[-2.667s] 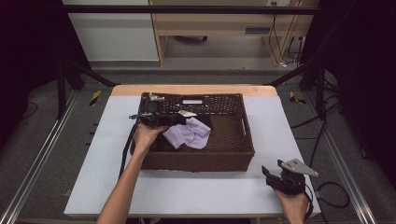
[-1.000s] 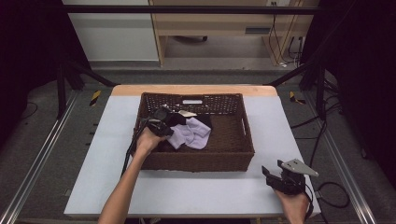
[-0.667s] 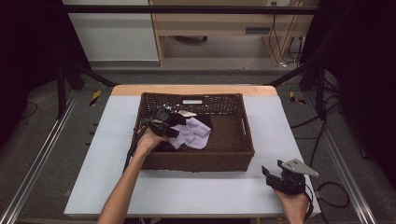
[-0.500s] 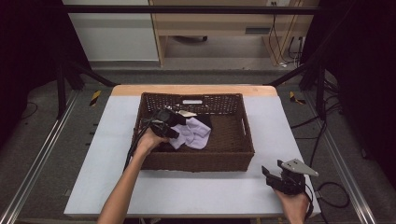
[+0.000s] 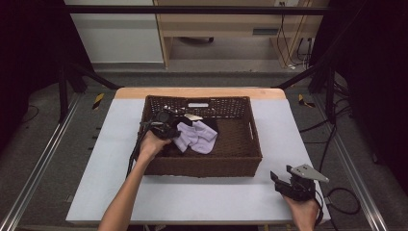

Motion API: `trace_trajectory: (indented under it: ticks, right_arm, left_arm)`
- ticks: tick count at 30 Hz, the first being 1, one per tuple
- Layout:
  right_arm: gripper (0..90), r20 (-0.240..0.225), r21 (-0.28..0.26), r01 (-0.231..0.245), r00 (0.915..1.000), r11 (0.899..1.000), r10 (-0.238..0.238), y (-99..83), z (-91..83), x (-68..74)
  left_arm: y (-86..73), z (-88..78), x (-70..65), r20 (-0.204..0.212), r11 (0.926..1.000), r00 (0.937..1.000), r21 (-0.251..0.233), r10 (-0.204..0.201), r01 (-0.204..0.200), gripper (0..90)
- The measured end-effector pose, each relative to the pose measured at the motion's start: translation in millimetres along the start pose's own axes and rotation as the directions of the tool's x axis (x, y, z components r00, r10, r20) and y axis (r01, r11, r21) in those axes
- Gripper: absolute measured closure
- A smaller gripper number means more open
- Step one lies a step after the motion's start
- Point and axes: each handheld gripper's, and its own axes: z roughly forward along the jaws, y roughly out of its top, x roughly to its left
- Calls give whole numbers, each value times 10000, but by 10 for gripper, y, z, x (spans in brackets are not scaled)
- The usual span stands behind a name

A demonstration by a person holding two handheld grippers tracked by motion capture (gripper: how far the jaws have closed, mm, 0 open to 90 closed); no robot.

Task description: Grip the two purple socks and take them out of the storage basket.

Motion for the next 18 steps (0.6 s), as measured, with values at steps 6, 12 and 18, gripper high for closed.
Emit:
trace_trajectory:
  ticks: [6,12,18]
  right_arm:
    - [338,18,-34,-69,10000,10000,69,-2,-7,-10]
    - [338,30,-29,-164,9999,9999,164,-1,2,-21]
    - [339,11,-46,-144,9999,9999,144,-1,5,-21]
  left_arm:
    - [0,-163,-36,-222,9853,9990,-1657,385,-417,854]
    - [-6,-372,-59,-110,9354,9993,-3516,347,-364,857]
    - [-1,-564,-143,-64,8865,9991,-4610,416,-399,859]
